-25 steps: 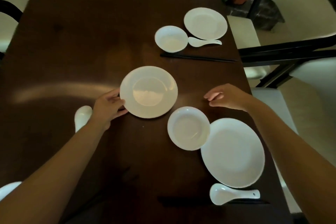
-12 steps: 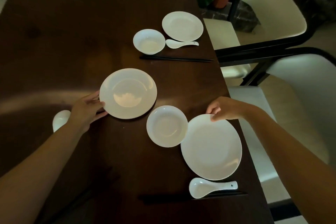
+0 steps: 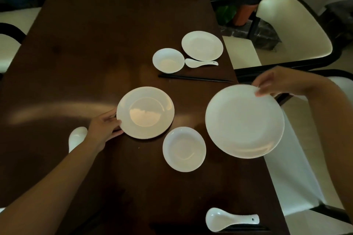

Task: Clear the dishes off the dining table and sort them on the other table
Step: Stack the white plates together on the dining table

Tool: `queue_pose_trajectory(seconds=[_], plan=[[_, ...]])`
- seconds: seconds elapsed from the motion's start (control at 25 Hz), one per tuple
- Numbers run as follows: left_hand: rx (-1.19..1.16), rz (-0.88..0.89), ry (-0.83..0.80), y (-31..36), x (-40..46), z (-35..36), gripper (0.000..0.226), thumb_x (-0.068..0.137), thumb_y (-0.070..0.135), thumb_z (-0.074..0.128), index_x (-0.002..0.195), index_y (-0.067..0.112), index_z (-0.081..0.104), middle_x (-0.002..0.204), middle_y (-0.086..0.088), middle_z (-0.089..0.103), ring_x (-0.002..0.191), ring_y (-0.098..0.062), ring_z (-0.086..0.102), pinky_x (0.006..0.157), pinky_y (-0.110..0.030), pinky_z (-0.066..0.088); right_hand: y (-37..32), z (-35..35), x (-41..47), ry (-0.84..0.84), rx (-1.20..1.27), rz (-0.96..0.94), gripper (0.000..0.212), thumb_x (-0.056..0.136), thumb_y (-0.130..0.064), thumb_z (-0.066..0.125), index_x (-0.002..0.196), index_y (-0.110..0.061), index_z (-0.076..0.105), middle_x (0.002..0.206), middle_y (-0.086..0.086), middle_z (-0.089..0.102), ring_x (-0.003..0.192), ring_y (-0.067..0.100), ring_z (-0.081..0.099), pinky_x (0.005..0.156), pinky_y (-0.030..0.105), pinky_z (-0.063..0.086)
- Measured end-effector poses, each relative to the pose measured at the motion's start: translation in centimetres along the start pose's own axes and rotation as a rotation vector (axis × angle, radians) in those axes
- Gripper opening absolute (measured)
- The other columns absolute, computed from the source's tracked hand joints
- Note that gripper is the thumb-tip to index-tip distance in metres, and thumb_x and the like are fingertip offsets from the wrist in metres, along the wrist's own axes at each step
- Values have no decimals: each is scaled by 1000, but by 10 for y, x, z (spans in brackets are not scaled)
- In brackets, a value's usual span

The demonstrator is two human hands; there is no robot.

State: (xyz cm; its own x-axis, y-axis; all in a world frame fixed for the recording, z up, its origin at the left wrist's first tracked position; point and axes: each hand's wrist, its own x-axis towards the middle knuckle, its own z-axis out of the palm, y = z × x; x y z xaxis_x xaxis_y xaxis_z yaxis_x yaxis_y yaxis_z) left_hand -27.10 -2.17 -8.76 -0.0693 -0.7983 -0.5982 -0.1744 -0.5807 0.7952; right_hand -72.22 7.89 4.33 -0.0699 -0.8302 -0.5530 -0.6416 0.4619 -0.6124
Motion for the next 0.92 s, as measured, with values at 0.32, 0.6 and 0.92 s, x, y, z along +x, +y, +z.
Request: queue_pose_trajectory(seconds=[0.32, 0.6, 0.92], plan=[[12, -1, 54, 0, 4, 3, 49, 84, -6, 54, 126, 19, 55, 108, -5, 64, 96, -23, 60, 77, -38, 54, -44, 83, 78, -1, 428, -93, 15, 81, -5, 64, 86, -18, 71, 84, -3, 76, 81, 9, 71, 63, 17, 56], [-78, -78, 114, 14, 5, 17, 12, 88, 31, 57, 89, 20, 62, 100, -5, 65, 90, -22, 63, 62, -30, 53, -66, 148, 127, -5, 679, 10, 15, 79, -1, 66, 92, -9, 68, 92, 4, 73, 86, 17, 70, 72, 26, 57], [15, -12, 189, 21, 22, 37, 36, 85, 4, 60, 121, 7, 58, 123, -12, 61, 97, -22, 57, 83, -41, 53, -78, 172, 145, 177, 761, 142, 24, 79, -4, 68, 102, -7, 64, 106, 11, 67, 88, 19, 66, 63, 24, 56]])
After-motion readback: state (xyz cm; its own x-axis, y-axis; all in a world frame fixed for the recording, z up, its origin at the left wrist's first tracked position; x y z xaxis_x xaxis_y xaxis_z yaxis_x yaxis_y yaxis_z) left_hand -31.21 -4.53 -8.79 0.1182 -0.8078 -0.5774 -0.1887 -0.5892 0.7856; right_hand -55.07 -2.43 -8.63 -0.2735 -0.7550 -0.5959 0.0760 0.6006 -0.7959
